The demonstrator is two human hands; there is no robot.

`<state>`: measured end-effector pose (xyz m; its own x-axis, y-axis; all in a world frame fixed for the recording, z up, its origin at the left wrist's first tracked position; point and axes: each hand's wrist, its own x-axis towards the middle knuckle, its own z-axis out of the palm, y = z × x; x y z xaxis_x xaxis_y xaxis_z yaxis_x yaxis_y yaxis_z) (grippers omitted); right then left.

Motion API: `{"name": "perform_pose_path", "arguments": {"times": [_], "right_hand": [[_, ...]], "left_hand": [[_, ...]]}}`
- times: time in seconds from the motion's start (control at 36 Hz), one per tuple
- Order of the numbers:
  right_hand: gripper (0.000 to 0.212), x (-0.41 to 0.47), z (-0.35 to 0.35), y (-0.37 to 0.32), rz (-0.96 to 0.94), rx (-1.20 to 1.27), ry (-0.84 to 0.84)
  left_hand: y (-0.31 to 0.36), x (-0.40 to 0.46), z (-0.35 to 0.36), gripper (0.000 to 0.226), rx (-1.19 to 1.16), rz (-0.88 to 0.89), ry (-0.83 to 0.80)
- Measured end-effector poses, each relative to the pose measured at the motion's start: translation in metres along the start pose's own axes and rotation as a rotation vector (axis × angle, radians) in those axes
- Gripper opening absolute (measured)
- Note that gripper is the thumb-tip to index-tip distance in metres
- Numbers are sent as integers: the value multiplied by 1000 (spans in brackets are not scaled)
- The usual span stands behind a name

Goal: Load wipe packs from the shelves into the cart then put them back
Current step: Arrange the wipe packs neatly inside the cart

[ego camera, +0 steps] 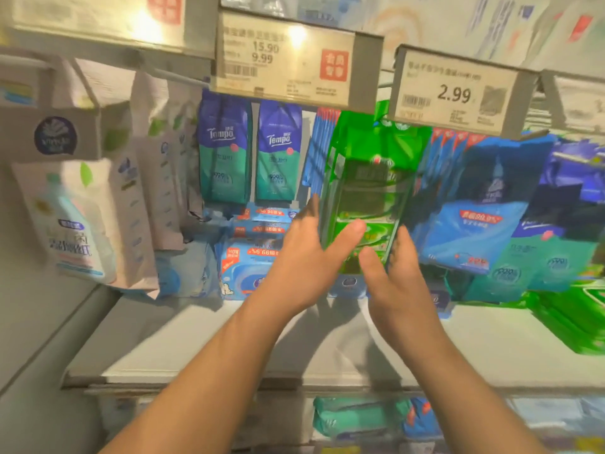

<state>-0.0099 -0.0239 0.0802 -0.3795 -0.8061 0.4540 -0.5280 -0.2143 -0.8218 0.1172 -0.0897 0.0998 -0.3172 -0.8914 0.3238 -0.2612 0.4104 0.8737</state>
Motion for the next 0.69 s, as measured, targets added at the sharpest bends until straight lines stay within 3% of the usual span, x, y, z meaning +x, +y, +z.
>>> {"name": "perform_pose_path", "arguments": {"times": [0.06,0.11,0.25,0.42,0.58,0.69], "right_hand": [[38,10,5,6,23,110,23],[33,15,7,7,72,193,4],[17,22,5,10,130,284,-24],[42,19,3,10,123,271,-57],[19,14,-4,6,156,359,-62],[23,12,-5,1,189,522,-78]], "left_hand": [[4,7,10,99,-7,4,29],[8,12,17,111,-28,-60,29],[12,17,27,101,-30,-69,90],[22,2,29,95,10,-107,166],[34,-6,27,117,107,-158,267],[41,-11,23,100,37,-136,283]]}}
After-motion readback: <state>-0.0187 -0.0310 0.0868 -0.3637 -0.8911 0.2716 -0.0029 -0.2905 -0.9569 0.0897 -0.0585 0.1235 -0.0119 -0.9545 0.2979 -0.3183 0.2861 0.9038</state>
